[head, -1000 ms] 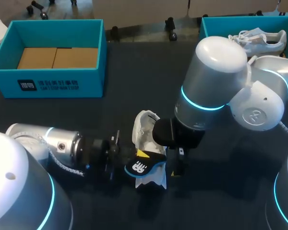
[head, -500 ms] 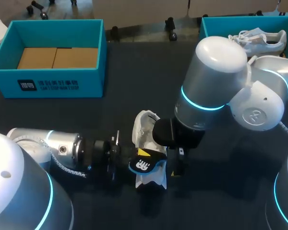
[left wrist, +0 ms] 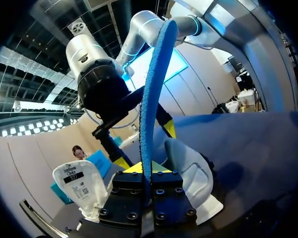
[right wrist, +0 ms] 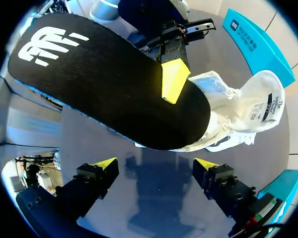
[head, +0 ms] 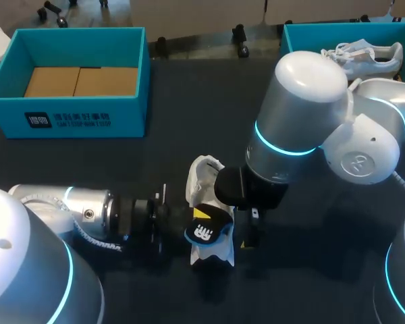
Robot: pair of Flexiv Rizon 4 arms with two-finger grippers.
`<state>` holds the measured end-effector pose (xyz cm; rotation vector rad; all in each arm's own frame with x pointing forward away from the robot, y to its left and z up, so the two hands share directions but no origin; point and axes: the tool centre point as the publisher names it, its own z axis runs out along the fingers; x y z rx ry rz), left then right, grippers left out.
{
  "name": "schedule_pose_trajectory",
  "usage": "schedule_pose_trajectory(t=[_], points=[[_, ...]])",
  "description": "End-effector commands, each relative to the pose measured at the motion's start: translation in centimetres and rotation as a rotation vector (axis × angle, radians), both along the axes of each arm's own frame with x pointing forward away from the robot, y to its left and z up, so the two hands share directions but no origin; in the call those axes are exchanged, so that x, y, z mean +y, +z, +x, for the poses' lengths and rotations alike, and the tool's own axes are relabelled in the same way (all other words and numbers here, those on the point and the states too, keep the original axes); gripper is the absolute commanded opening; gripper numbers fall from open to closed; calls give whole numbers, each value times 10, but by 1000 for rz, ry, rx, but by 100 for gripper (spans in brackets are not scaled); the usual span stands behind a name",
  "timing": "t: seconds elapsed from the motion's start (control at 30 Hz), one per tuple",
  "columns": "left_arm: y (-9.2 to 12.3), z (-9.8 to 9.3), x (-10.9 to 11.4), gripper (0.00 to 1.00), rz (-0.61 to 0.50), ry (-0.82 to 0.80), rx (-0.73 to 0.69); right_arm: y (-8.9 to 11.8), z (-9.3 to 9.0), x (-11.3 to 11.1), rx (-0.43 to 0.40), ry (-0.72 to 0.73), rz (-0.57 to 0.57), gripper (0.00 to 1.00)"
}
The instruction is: Take the shoe out of the shoebox, open the shoe tongue, remove and reinsert the insole, then place the shoe into the shoebox
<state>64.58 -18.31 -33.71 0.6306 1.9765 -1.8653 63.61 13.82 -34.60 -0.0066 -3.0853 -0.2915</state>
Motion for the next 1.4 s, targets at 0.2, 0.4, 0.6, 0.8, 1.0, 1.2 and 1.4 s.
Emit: schedule_pose_trajectory(t=[0.2,0.4,0.6,0.8,1.0,1.2,1.4], points=[[-5,2,-6,0,26,29,-29,-1,-1,1,-2,0,-1,100],[-6,3,-6,0,31,31,-26,-1,-1,1,-2,0,-1,100],[-4,1,-4,0,26,15,-2,-1,-1,1,-2,0,-1,100],[4,-5,-3,11,16,-2,-1,-1,-1,1,-2,0,-1,100],[8,-8,-4,11,9,-11,-4,-1,-1,1,-2,0,-1,100],[13,-13,-6,13,13,-15,-6,-1,-1,1,-2,0,-1,100],[19,-17,-11,15,36,-7,-21,-1,-1,1,-2,0,-1,100]])
